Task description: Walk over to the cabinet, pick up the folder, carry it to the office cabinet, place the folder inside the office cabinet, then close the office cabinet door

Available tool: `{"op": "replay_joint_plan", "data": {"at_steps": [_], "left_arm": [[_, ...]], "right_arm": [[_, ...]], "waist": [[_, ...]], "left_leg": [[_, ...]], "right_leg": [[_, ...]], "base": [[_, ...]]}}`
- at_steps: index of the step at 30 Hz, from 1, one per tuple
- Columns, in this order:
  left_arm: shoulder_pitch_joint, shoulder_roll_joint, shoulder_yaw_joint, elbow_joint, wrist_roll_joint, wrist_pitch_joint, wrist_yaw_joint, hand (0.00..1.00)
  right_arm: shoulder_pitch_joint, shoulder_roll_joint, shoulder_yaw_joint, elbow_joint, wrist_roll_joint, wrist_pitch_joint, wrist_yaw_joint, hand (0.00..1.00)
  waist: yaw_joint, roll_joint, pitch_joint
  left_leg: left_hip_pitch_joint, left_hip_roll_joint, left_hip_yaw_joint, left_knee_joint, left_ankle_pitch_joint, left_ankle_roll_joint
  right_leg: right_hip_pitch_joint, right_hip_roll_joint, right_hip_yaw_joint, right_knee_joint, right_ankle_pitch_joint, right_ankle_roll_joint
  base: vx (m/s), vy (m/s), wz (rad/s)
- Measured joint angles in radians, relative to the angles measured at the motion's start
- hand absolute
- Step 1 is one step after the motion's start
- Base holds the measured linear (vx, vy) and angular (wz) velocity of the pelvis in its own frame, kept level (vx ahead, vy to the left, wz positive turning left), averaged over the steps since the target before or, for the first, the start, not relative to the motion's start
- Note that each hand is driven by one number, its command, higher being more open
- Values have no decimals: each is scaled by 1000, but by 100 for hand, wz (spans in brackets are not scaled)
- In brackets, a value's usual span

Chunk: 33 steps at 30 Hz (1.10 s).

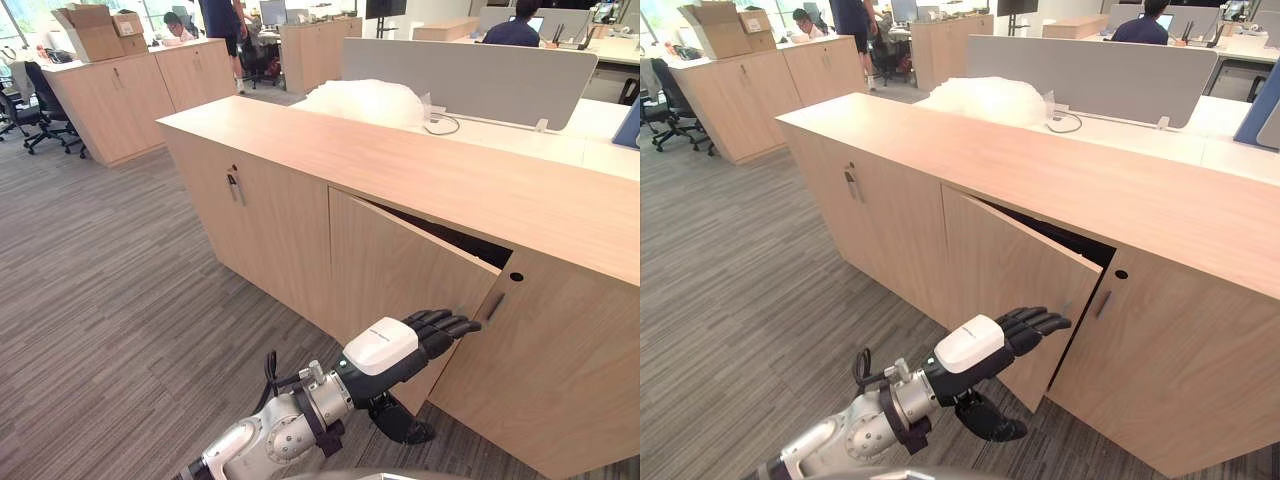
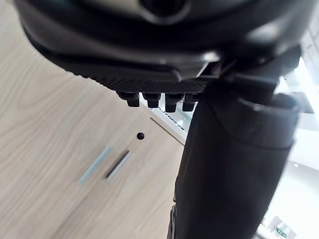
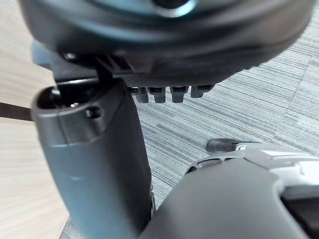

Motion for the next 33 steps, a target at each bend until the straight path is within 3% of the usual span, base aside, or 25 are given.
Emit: {"op": "replay_joint_plan", "data": {"at_steps": [3,4,9,11,13,14,16,17,18,19,20,21,22,24,27,30,33], "left_arm": [[75,-67,63,76,-116,35,-52,100],[112,-104,113,144,-254,73,-84,100],[168,-168,315,432,-585,192,-130,100],[181,-153,382,538,-718,228,-138,100],[196,-140,449,635,-837,270,-152,100],[204,-144,462,650,-858,279,-154,100],[240,-183,538,660,-886,277,-165,100],[240,-202,559,662,-891,277,-166,100],[249,-241,602,665,-891,280,-165,100],[261,-276,640,668,-888,279,-162,100],[261,-291,659,671,-887,281,-161,100],[258,-306,679,683,-885,280,-158,100],[246,-319,719,704,-852,282,-157,100],[251,-311,767,742,-775,279,-146,100],[224,-314,843,816,-717,281,-123,100],[193,-323,880,897,-688,280,-91,100],[168,-350,914,952,-645,280,-64,100]], "right_arm": [[-4,3,0,-4,0,0,-3,100],[-3,5,-2,-8,0,1,-5,100],[-5,8,-15,-11,1,13,-4,100],[-22,11,-19,-10,1,17,1,100],[-44,7,-55,-10,1,19,7,100],[-46,4,-61,-10,1,19,8,100],[-50,-6,-89,-21,1,22,10,100],[-46,-6,-89,-28,1,23,10,100],[-41,-11,-80,-48,0,29,10,100],[-38,-12,-65,-74,-1,37,11,100],[-36,-12,-53,-85,-1,39,11,100],[-37,-13,-47,-93,-1,39,12,100],[-37,-8,-38,-107,-1,42,14,100],[-30,3,-7,-110,-1,46,15,100],[-11,19,14,-135,3,47,12,100],[10,17,25,-157,43,47,3,100],[19,18,-5,-174,44,46,-2,100]], "waist": [[-6,-4,14],[-8,-6,17],[-10,-10,30],[-11,-14,59],[-8,2,109],[-3,11,119],[10,41,147],[18,46,154],[31,59,156],[31,62,155],[31,62,155],[33,63,155],[49,57,154],[58,23,134],[54,0,111],[54,-1,82],[51,18,65]], "left_leg": [[1,1,4,0,-2,-3],[3,2,10,0,-3,-6],[12,15,49,8,-12,-18],[-25,38,64,106,-60,-27],[-153,130,77,418,-194,-45],[-185,154,74,492,-213,-53],[-280,187,-35,690,-222,-54],[-296,179,-79,717,-224,-54],[-309,154,-178,736,-245,-75],[-309,113,-297,708,-263,-105],[-307,93,-358,680,-267,-112],[-296,71,-448,616,-263,-118],[-260,58,-473,546,-255,-103],[-240,51,-410,500,-252,-93],[-217,33,-374,459,-251,-86],[-171,30,-338,390,-235,-72],[-124,40,-299,354,-229,-63]], "right_leg": [[0,1,4,-1,1,0],[0,1,9,-1,1,0],[-1,10,41,-3,6,-5],[-5,17,61,1,17,-9],[-9,54,89,3,26,-20],[-10,65,98,3,26,-24],[-22,87,140,19,29,-32],[-23,87,151,26,28,-33],[-30,85,179,41,27,-34],[-46,81,201,58,22,-34],[-56,78,211,69,20,-30],[-79,78,227,88,12,-22],[-97,69,266,111,-3,-15],[-107,42,303,109,0,-9],[-116,14,316,103,-3,-7],[-113,-2,316,94,-5,-1],[-107,4,331,83,-2,6]], "base": [[-12,-11,-5],[-8,-5,-10],[-12,-10,-19],[-31,-44,-34],[-72,-89,-37],[-64,-57,-45],[-41,8,-42],[-19,68,-47],[-6,142,-56],[-10,175,-57],[-18,164,-47],[-36,191,-59],[-31,189,-67],[22,166,-72],[95,130,-38],[187,34,-30],[207,4,-44]]}}
